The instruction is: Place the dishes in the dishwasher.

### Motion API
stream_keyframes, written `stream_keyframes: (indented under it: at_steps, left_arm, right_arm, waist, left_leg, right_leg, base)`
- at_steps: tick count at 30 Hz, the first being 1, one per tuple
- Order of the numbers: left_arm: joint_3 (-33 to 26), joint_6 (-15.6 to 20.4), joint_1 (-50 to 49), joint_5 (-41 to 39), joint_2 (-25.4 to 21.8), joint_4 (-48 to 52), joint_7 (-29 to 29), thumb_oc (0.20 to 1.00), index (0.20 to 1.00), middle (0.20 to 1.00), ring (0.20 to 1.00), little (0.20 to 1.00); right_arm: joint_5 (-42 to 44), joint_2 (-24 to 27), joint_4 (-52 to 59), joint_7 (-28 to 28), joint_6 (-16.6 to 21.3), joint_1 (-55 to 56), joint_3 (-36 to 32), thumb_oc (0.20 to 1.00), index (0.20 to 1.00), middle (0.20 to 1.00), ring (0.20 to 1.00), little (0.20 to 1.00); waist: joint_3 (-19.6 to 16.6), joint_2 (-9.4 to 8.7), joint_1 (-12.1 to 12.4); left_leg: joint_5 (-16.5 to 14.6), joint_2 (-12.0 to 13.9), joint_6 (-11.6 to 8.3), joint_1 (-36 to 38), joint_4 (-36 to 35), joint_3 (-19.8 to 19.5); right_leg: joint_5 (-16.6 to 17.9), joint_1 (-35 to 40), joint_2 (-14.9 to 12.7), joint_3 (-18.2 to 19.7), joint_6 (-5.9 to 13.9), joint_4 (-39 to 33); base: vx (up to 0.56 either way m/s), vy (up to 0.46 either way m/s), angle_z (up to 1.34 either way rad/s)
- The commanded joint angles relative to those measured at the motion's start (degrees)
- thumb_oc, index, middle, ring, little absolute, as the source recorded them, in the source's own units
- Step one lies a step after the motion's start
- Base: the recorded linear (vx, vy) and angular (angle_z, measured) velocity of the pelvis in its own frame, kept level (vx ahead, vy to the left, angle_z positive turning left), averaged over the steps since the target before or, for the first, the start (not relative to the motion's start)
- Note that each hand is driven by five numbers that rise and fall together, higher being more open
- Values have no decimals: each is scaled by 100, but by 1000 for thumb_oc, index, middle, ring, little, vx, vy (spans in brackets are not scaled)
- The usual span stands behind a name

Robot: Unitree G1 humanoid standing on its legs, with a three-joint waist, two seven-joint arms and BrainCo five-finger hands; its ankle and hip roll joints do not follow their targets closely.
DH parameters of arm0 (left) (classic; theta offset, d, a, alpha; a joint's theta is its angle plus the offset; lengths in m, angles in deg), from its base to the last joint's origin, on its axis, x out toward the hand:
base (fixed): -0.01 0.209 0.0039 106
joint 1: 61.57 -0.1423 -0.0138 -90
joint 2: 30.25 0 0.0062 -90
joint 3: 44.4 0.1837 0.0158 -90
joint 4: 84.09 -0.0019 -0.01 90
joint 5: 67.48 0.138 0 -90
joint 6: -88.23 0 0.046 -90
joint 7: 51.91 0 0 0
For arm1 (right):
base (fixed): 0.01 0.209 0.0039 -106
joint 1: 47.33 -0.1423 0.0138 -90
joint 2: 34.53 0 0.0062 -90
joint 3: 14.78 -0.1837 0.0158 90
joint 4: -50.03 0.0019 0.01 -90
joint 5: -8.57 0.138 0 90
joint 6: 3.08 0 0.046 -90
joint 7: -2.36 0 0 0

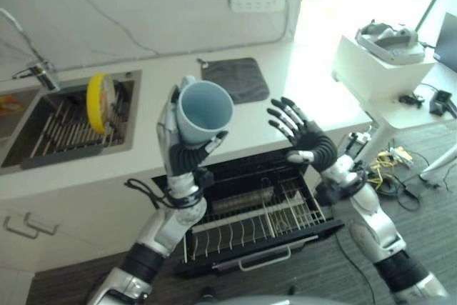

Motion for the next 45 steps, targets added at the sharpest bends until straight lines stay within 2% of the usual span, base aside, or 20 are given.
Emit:
stream_keyframes:
  at_steps: [1, 8, 23, 25, 26, 28, 34, 35, 36, 39, 45]
  left_arm:
    - [112, -20, 593, 271, -19, -222, 269, 200, 200, 200, 200, 200]
    - [416, 54, 642, 771, 93, -520, 605, 200, 200, 200, 200, 200]
    - [888, -159, 1033, 273, 199, -621, 187, 200, 200, 200, 200, 200]
    - [935, -202, 1037, 134, 209, -640, 116, 200, 200, 200, 200, 200]
    - [952, -195, 999, -482, 237, -683, -221, 200, 200, 200, 200, 200]
    - [944, -118, 928, -879, 282, -785, -460, 200, 200, 200, 200, 200]
    - [979, 88, 743, -978, 362, -907, -665, 200, 200, 200, 200, 200]
    - [1000, 139, 690, -1442, 435, -1013, -943, 200, 200, 200, 200, 200]
    - [1007, 157, 679, -1494, 442, -1046, -970, 200, 200, 200, 200, 200]
    - [1024, 285, 651, -1216, 465, -1096, -902, 200, 200, 200, 200, 200]
    - [1143, 127, 773, -901, 451, -1073, -693, 200, 200, 200, 200, 200]
  right_arm:
    - [142, -90, 191, -160, 11, -512, 32, 1000, 1000, 1000, 1000, 1000]
    - [204, -255, -73, -365, -280, -1109, 447, 1000, 1000, 1000, 1000, 1000]
    - [99, -506, -339, -548, -760, -1893, 907, 1000, 1000, 1000, 1000, 1000]
    - [139, -494, -337, -539, -782, -1915, 960, 1000, 1000, 1000, 1000, 1000]
    - [116, -509, -332, -493, -741, -1899, 978, 1000, 1000, 1000, 1000, 1000]
    - [97, -513, -291, -466, -741, -1898, 988, 1000, 1000, 1000, 1000, 1000]
    - [148, -499, -200, -466, -825, -1905, 979, 1000, 1000, 1000, 1000, 1000]
    - [332, -515, -186, -361, -939, -1925, 990, 1000, 1000, 1000, 1000, 1000]
    - [395, -520, -177, -346, -973, -1922, 992, 1000, 1000, 1000, 1000, 1000]
    - [360, -536, -160, -395, -973, -1880, 1001, 1000, 1000, 1000, 1000, 1000]
    - [262, -589, -233, -451, -985, -1894, 1060, 1000, 1000, 1000, 1000, 1000]
  waist:
    - [83, 77, 121]
    - [52, 65, 314]
    - [44, 71, 492]
    - [49, 75, 497]
    - [60, 80, 505]
    - [66, 82, 511]
    - [98, 78, 537]
    - [110, 80, 536]
    - [111, 81, 535]
    - [120, 80, 524]
    - [137, 88, 499]
  left_leg:
    - [-809, 189, -85, 165, 491, -438]
    - [-753, 199, -118, 136, 420, -613]
    - [-709, 213, -127, 109, 394, -789]
    - [-695, 215, -126, 112, 387, -794]
    - [-692, 217, -124, 116, 397, -797]
    - [-690, 216, -119, 120, 397, -787]
    - [-697, 217, -108, 132, 424, -757]
    - [-699, 226, -105, 135, 442, -724]
    - [-699, 229, -104, 137, 447, -719]
    - [-706, 230, -90, 131, 480, -706]
    - [-729, 211, -72, 128, 514, -735]
  right_leg:
    - [-378, -235, -254, -524, -15, 506]
    - [-468, -123, -185, -576, -96, 507]
    - [-541, -38, -144, -551, -152, 517]
    - [-535, -33, -140, -545, -155, 515]
    - [-530, -33, -145, -550, -151, 523]
    - [-521, -33, -148, -555, -149, 519]
    - [-497, -24, -174, -592, -147, 521]
    - [-488, -20, -188, -602, -138, 523]
    - [-487, -21, -190, -601, -138, 529]
    - [-487, -30, -195, -581, -144, 547]
    - [-499, -41, -189, -534, -150, 578]
  base:
    - [24, -62, 21]
    - [46, -27, 20]
    - [19, -2, 6]
    - [0, 0, 0]
    - [0, 0, 0]
    - [0, 0, 0]
    - [0, 0, 0]
    - [0, 0, 0]
    - [0, 0, 0]
    - [0, 0, 0]
    - [0, 0, 0]
